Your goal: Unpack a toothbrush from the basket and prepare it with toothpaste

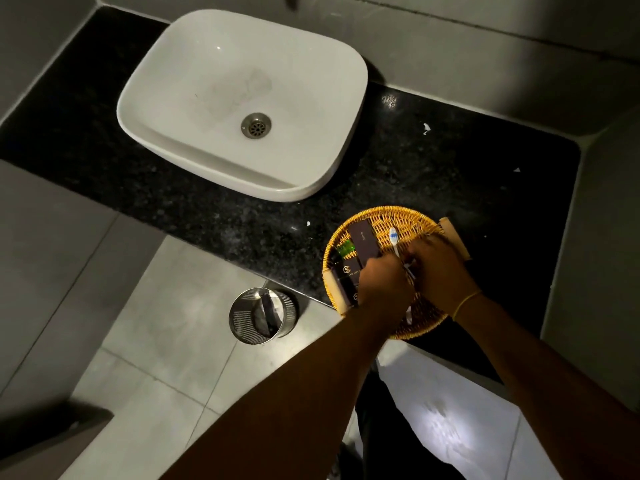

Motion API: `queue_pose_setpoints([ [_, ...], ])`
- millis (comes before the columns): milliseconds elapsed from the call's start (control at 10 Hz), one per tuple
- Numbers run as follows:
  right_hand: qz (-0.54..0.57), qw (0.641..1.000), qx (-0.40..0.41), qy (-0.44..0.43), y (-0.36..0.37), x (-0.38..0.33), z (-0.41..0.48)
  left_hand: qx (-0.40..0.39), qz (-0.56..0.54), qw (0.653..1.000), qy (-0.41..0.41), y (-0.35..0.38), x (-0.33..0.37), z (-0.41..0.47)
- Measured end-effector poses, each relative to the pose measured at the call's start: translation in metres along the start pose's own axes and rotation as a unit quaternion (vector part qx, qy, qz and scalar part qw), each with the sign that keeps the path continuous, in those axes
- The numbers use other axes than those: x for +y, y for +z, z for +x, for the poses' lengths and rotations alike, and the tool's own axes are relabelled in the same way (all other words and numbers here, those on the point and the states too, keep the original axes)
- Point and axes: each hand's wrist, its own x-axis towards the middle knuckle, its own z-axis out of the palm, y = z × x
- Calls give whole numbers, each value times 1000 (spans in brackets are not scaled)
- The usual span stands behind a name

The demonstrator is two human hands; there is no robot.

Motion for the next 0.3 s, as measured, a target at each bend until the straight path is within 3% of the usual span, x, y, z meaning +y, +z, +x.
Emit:
queue_pose_setpoints([
  [200, -30, 997, 68, -13, 0, -7, -8, -21, 27, 998, 61, -21, -2, -9],
  [300, -47, 995, 88, -4, -12, -29, -16, 10, 39, 997, 66, -48, -2, -19],
])
